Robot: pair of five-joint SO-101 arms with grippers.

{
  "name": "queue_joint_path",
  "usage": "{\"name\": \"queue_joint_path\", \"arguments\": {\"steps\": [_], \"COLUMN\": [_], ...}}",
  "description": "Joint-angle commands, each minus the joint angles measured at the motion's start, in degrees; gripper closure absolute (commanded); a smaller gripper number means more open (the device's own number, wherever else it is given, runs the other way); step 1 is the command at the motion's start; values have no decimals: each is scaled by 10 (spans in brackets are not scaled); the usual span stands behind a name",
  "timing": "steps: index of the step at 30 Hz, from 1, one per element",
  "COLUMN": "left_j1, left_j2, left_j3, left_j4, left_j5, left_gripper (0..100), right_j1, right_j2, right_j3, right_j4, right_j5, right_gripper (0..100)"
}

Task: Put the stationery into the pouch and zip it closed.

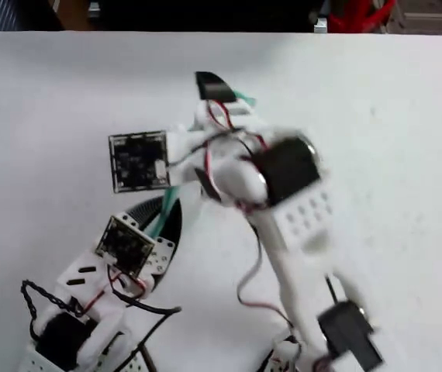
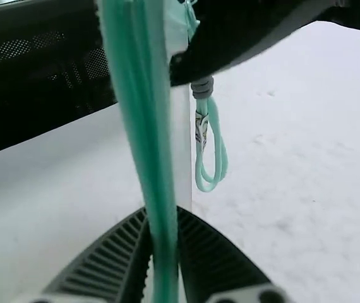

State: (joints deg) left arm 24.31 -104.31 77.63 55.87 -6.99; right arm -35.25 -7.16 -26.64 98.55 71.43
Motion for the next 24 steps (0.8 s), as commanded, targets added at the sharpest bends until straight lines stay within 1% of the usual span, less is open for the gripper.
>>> {"name": "queue_joint_path", "arguments": {"steps": [1, 3, 6, 7, 9, 10, 12, 14, 15, 18, 20, 22, 24], "left_j1": [6, 6, 6, 6, 6, 6, 6, -5, -22, -95, -147, -186, -210], "left_j2": [-2, -2, -2, -2, -2, -3, -4, -4, -4, -4, -4, -4, -4], "left_j3": [-6, -6, -6, -6, -6, -6, -11, -11, -11, -32, -51, -55, -55], "left_j4": [2, 1, -2, -2, -3, -3, -5, -5, -6, -18, -11, -9, -11], "left_j5": [-5, -5, -5, -5, -5, -5, -6, 0, 12, 86, 105, 120, 142], "left_gripper": [977, 977, 977, 977, 976, 976, 937, 851, 823, 811, 798, 783, 779], "right_j1": [7, 12, 9, 9, 12, 12, 13, 26, 38, 86, 117, 144, 169], "right_j2": [30, 24, -2, -13, -37, -48, -61, -59, -56, -37, -16, 15, 49], "right_j3": [-5, 15, 46, 59, 84, 89, 89, 88, 88, 91, 92, 98, 119], "right_j4": [3, 3, 1, 1, 0, 0, -3, -30, -56, -135, -148, -142, -142], "right_j5": [49, 62, 91, 99, 115, 116, 98, 33, -16, -193, -285, -331, -366], "right_gripper": [624, 732, 940, 990, 965, 978, 978, 981, 981, 981, 981, 981, 981]}}
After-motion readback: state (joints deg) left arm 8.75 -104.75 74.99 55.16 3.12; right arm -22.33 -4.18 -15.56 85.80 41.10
